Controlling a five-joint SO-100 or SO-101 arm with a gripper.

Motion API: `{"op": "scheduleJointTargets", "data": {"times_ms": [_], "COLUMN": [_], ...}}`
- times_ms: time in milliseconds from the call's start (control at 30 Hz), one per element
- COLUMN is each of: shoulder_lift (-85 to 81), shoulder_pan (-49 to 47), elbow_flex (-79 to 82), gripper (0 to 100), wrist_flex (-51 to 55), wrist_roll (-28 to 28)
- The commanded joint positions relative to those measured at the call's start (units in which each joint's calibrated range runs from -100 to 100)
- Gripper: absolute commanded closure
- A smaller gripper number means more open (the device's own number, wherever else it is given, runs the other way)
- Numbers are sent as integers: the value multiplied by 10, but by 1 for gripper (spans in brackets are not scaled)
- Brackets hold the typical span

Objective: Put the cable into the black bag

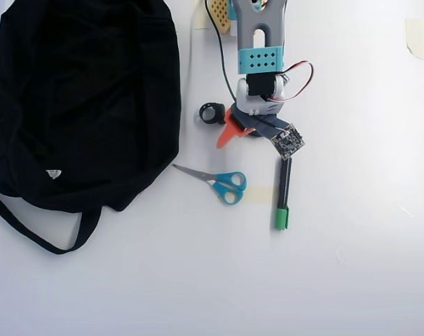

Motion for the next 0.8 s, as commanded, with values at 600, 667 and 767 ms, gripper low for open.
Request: {"op": "scheduleJointTargets", "data": {"times_ms": [600, 667, 767], "shoulder_lift": [10, 10, 10], "shoulder_pan": [9, 10, 10], "elbow_flex": [-3, -3, -3], "gripper": [85, 86, 87], "wrist_flex": [-12, -12, -12], "wrist_roll": [3, 3, 3]}}
